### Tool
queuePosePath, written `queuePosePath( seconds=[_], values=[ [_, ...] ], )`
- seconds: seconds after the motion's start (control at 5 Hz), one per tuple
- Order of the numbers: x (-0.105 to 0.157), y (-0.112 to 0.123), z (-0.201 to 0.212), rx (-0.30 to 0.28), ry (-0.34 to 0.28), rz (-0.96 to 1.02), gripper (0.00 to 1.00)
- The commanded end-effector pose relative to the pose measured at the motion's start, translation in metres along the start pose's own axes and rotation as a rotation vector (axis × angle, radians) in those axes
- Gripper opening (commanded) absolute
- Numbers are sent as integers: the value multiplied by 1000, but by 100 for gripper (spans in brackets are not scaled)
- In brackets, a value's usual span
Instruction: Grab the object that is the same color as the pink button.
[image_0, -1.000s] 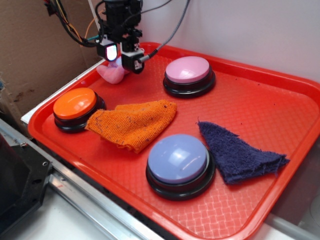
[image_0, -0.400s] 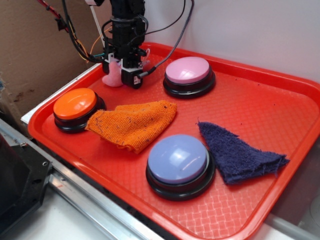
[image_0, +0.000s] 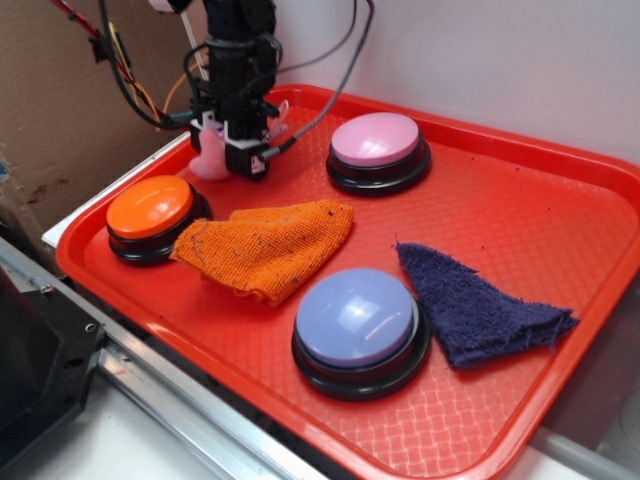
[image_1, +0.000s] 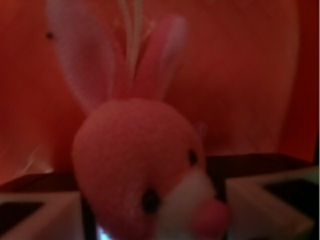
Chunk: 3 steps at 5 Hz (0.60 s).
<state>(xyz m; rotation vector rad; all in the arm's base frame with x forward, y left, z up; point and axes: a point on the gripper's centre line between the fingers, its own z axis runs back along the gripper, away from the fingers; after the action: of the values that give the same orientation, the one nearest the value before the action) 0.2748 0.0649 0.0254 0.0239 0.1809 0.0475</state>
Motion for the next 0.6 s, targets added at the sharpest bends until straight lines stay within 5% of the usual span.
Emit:
queuePosePath(
  seconds=[0.0,0.2,0.4],
  values=[
    [-16,8,43,-22,-133,17,0],
    [-44,-2,88,-46,-185,38,0],
    [-75,-23,134,-143,-194,95,0]
  ],
)
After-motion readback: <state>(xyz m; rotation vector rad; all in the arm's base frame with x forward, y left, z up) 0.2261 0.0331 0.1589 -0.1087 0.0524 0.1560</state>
